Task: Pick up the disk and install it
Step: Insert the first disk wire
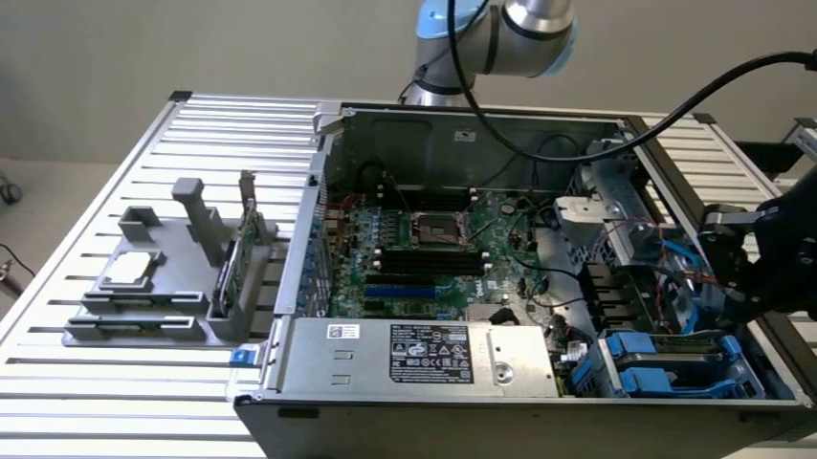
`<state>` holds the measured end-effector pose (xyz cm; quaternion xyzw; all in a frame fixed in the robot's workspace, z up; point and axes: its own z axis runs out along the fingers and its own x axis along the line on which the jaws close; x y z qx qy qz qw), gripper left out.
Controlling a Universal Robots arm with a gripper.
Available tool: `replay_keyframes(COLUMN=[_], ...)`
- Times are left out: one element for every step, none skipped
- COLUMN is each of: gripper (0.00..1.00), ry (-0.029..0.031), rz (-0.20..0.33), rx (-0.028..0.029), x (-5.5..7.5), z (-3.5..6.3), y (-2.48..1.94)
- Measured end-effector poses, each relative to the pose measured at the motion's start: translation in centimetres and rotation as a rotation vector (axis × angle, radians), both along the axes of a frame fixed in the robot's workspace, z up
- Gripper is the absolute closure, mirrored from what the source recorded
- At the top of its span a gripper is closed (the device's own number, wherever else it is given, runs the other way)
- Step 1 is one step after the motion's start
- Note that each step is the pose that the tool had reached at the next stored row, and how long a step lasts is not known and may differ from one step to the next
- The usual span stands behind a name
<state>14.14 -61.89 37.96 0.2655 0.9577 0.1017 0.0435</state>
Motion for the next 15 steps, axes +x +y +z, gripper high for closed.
replay_keyframes(gripper=[0.89, 0.89, 0.89, 0.89, 0.89, 0.89, 0.89, 0.89, 0.89, 0.89, 0.89, 0.89, 0.89, 0.89, 0.89], ry=[0.0001, 0.0, 0.0, 0.0, 0.0, 0.0, -0.0001, 0.0, -0.0001, -0.0001, 0.0, 0.0006, 0.0028, 0.0068, 0.0135], rz=[-0.01, -0.022, -0.036, -0.051, -0.069, -0.087, -0.104, -0.121, -0.14, -0.157, -0.175, -0.192, -0.207, -0.219, -0.229], rx=[0.0009, 0.0017, 0.0017, 0.0019, 0.0018, 0.0016, 0.0017, 0.0018, 0.0017, 0.0018, 0.0018, 0.0017, 0.0016, 0.0012, 0.0005], x=[0.0, 0.0, 0.0, -0.01, 0.0, 0.0, 0.0, 0.0, 0.0, 0.0, 0.0, 0.0, 0.0, 0.0, 0.0], z=[0.16, 0.31, 0.38, 0.38, 0.38, 0.37, 0.3, 0.23, 0.15, 0.06, -0.04, -0.13, -0.23, -0.3, -0.34], y=[-0.01, -0.01, -0.01, -0.01, -0.01, -0.01, -0.01, -0.01, -0.01, -0.01, -0.01, -0.01, -0.01, -0.01, -0.01])
